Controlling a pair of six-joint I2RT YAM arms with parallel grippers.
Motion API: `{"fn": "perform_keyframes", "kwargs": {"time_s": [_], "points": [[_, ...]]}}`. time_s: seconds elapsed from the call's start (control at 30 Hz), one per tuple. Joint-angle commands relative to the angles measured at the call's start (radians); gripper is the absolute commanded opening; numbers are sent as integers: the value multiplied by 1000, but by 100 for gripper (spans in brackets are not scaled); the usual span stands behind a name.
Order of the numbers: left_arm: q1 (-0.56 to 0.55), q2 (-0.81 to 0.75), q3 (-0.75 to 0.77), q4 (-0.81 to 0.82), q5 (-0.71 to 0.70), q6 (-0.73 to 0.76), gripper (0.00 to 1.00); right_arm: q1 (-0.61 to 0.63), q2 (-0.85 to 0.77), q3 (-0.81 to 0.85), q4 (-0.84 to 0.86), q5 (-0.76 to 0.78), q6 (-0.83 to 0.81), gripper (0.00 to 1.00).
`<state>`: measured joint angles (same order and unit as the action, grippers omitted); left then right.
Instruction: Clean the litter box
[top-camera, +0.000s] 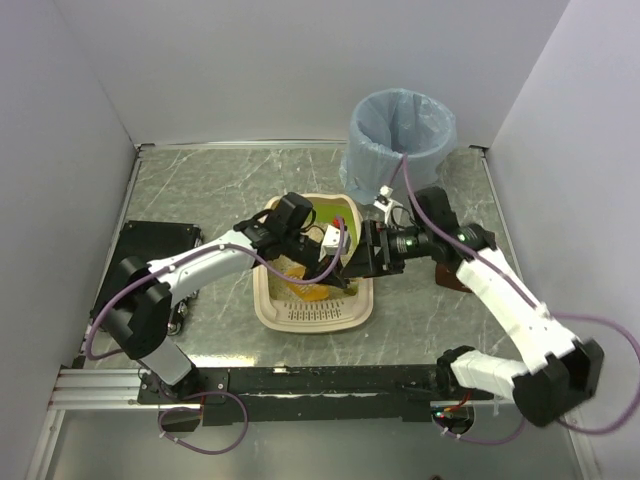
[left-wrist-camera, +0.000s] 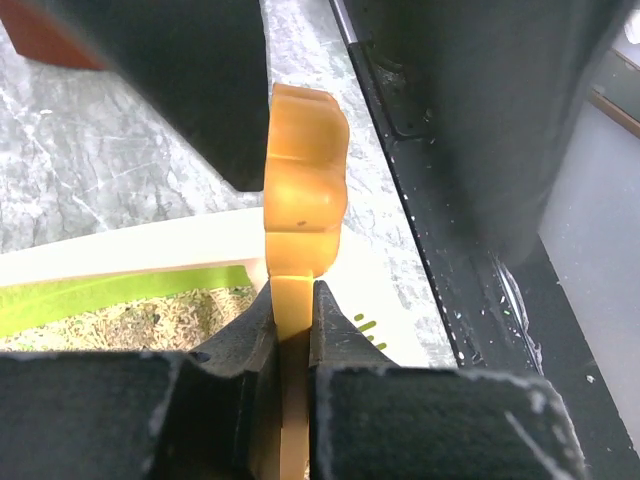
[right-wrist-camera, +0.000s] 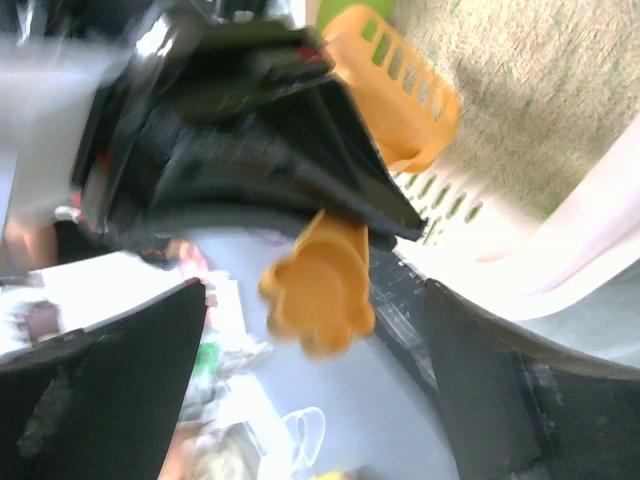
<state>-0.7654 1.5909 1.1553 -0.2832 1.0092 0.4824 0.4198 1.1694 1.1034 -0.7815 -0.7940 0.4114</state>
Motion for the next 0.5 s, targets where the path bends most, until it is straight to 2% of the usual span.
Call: {"fn": "perform_keyframes", "kwargs": {"time_s": [0.0,0.17,0.33,0.47], "points": [[2,32,64,-59,74,65,1,11,-234,-114,321,42,-134,100],[2,75,141,-189,112,176,1,14,-364,-229,468,97,-282,100],[3,115,194,-255,123,226,1,40,-301,-166,392,203,-397,100],[5,164,236,-304,121,249,1,54,-214,-149,360,182,-431,93]]}}
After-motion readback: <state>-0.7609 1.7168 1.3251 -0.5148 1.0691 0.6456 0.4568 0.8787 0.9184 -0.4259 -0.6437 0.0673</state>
